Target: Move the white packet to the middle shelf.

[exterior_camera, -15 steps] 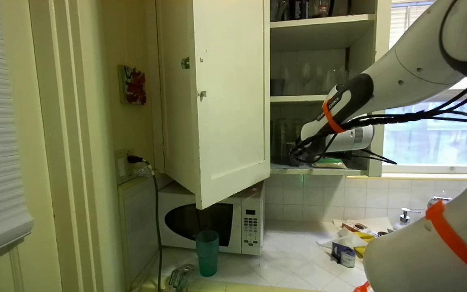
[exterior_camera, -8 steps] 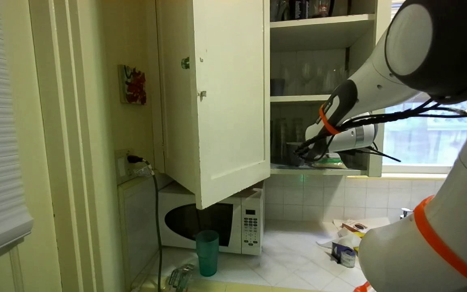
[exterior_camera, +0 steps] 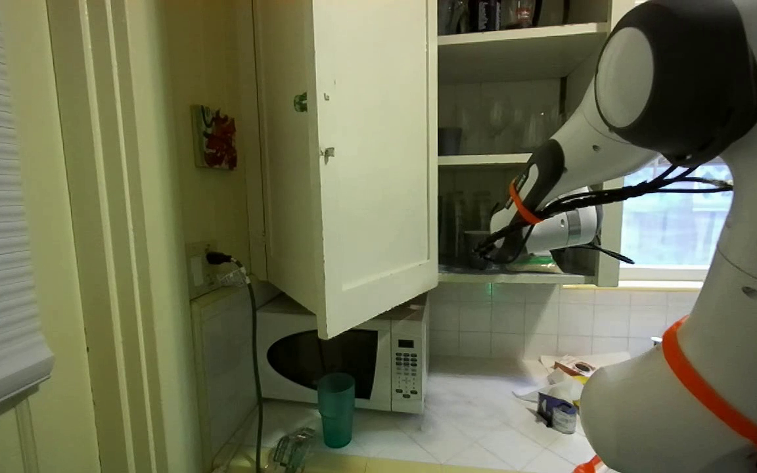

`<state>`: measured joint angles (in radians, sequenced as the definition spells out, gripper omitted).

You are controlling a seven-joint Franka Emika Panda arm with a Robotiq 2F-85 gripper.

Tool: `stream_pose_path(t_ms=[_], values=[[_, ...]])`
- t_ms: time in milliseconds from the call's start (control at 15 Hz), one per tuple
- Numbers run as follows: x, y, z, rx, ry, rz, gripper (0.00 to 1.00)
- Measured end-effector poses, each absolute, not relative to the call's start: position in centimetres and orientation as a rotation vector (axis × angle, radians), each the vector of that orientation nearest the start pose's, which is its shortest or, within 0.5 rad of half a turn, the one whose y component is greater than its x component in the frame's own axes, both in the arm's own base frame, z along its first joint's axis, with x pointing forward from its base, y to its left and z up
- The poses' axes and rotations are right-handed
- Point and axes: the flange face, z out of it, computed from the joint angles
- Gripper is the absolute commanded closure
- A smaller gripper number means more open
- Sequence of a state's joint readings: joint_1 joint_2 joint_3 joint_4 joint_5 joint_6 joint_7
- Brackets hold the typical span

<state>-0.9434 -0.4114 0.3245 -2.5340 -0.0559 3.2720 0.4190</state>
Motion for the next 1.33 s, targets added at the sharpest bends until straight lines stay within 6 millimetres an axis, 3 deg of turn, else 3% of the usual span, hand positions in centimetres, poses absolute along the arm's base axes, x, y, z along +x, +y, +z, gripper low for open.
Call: stream_pose_path(t_ms=[400, 1000, 1067, 1133, 1333], values=[[38.3, -25.9, 55.9, -2.578, 1.318, -1.821, 0.0], [39.9, -26.5, 54.5, -2.545, 1.267, -1.869, 0.0], [39.9, -26.7, 54.5, -2.543, 1.268, -1.875, 0.25], [39.9, -26.8, 54.4, -2.542, 1.27, -1.877, 0.25], [40.1, -27.0, 54.2, -2.548, 1.274, -1.872, 0.51]])
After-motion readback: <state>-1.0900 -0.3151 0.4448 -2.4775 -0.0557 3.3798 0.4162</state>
